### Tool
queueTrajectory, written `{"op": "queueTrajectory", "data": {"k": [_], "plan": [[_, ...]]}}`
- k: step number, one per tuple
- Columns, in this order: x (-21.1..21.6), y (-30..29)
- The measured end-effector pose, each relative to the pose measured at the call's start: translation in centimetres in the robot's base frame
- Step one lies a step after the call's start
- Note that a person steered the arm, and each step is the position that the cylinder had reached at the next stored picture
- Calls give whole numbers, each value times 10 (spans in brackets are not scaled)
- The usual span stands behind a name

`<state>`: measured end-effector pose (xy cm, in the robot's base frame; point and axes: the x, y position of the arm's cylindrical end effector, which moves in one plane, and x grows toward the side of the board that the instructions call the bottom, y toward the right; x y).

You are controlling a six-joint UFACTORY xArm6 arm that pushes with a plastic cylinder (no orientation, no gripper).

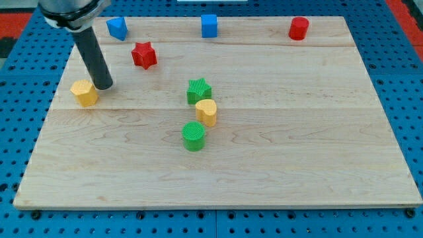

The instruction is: Move the green blocks horizontally

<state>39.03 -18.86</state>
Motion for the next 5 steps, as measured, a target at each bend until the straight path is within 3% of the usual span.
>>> {"op": "queueTrajectory", "data": {"k": [5], "plan": [[0, 17]]}}
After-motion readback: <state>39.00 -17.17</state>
